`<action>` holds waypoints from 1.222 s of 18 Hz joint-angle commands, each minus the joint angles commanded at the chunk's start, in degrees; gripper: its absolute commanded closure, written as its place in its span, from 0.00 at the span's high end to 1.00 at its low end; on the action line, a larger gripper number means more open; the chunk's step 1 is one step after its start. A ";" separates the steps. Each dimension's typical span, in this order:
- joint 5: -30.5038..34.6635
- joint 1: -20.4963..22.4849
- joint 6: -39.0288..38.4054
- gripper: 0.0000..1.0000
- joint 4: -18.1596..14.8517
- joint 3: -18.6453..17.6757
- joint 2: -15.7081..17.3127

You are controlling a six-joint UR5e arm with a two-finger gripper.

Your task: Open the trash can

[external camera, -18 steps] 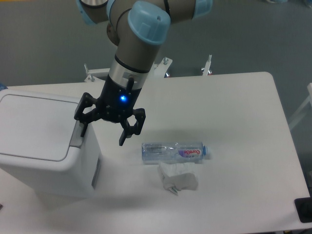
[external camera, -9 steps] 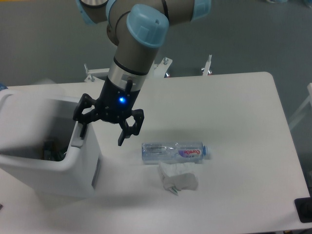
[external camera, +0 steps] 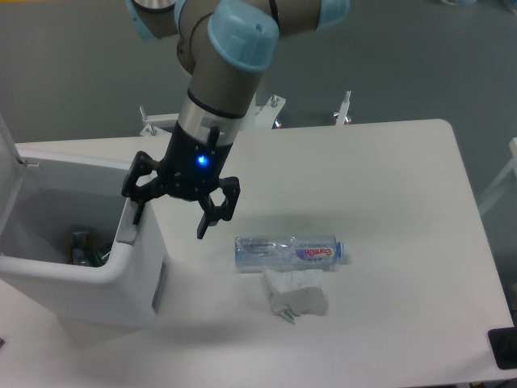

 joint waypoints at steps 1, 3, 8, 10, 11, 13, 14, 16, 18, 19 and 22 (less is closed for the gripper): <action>0.00 1.75 0.09 1.00 0.00 0.35 0.17; 0.00 5.00 0.18 1.00 0.09 1.23 0.18; 2.19 13.09 8.59 1.00 1.40 1.85 -1.75; 6.31 16.43 15.52 1.00 1.84 1.33 -3.07; 8.76 17.75 19.82 1.00 1.85 0.97 -4.12; 13.25 19.51 26.87 1.00 1.76 0.53 -5.88; 14.84 20.30 29.77 1.00 1.85 0.53 -6.84; 16.87 21.54 35.48 1.00 1.85 0.62 -7.90; 18.54 23.64 39.36 1.00 1.76 0.79 -8.78; 19.85 24.35 40.25 1.00 1.85 0.71 -9.40; 22.93 25.23 45.86 1.00 1.50 1.15 -10.37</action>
